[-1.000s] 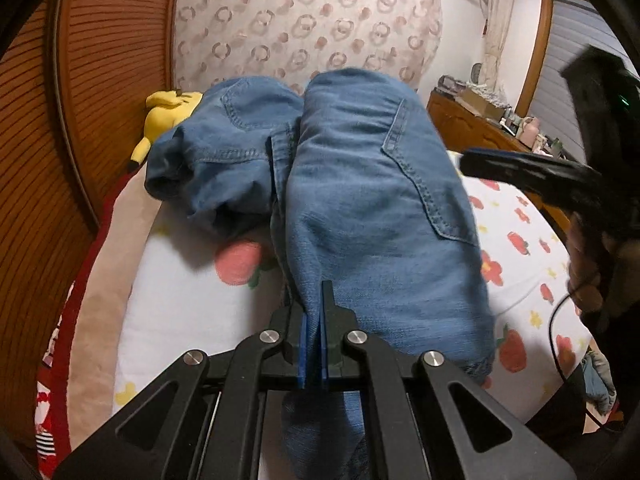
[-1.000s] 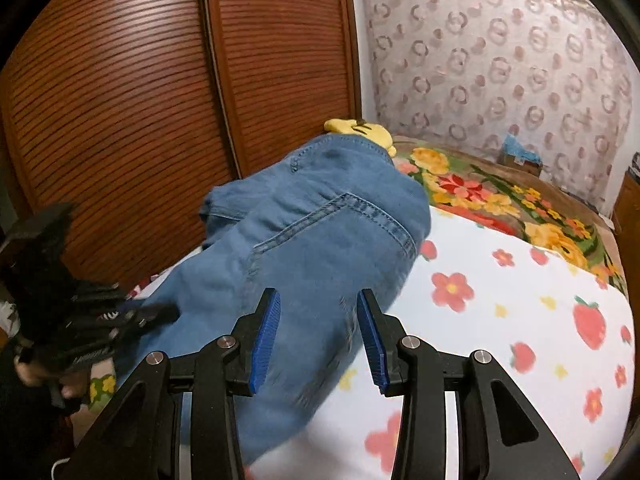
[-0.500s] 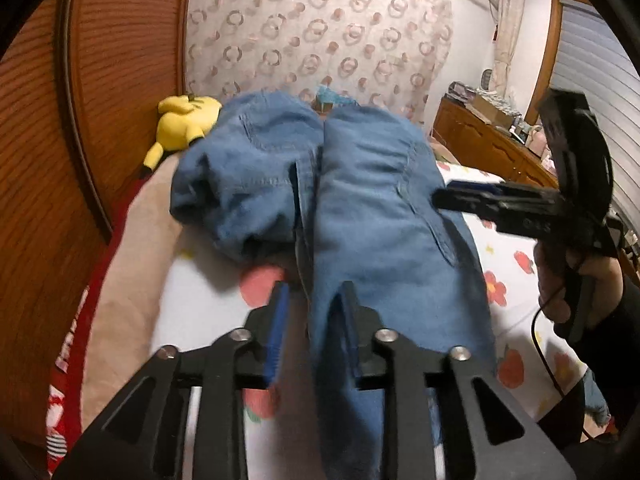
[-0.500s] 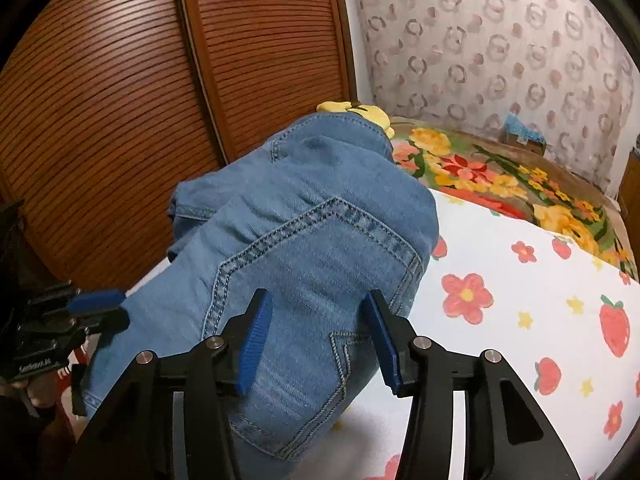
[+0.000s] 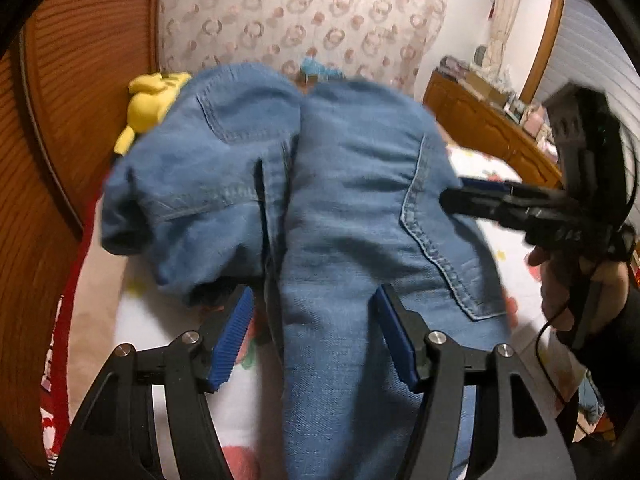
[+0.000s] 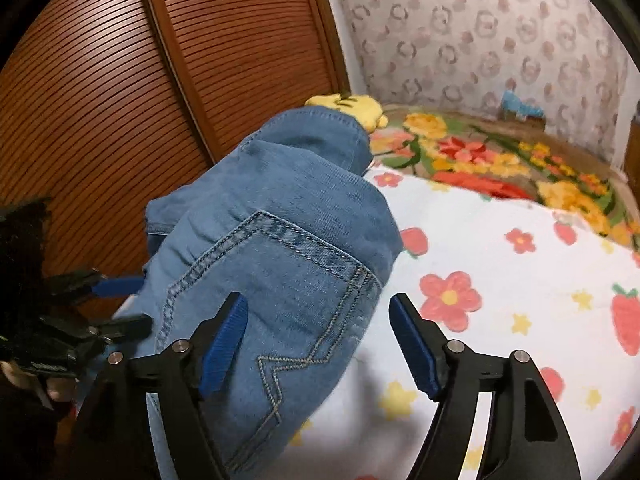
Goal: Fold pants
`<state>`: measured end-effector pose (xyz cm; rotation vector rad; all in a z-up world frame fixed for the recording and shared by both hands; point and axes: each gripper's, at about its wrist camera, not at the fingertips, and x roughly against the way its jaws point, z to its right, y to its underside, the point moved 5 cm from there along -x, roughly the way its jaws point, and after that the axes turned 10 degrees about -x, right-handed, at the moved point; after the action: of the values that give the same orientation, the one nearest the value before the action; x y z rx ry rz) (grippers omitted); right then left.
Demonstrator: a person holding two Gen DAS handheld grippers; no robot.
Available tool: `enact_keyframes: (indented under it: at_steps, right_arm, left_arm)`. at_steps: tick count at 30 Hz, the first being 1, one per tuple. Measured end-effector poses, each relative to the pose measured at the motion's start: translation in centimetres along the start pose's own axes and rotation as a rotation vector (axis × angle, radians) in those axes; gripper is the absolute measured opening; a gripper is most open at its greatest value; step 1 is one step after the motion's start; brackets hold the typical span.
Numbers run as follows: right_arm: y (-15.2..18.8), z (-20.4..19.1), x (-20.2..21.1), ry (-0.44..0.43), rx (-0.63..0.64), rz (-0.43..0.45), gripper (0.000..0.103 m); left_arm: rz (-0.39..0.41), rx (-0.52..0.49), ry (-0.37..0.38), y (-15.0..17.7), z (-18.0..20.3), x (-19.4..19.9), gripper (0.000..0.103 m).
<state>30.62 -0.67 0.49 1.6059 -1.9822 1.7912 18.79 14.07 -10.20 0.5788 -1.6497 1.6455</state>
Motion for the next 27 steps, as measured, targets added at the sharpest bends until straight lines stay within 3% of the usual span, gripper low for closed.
enact_keyframes:
  at_steps: [13, 19, 24, 27]
  right_arm:
    - [-1.0, 1.8, -3.5, -0.089, -0.050, -0.062, 0.078]
    - [-0.9, 2.4, -4.3, -0.107, -0.071, -0.066, 0.078]
    - [-0.9, 2.2, -5.0, -0.122, -0.096, -0.078, 0.077]
    - [-0.9, 2.5, -4.9, -0.156, -0.128, -0.071, 0.064]
  left_arm:
    - [-0.025, 0.060, 0.097, 0.7, -0.2, -2.1, 0.061]
    - [-0.009, 0.052, 0.117, 0.8, 0.2, -1.9, 0.051]
    - [0.002, 0.039, 0.124, 1.1, 1.0, -1.2, 0.033]
    - [0.022, 0.046, 0.125, 1.0, 1.3, -0.6, 0.020]
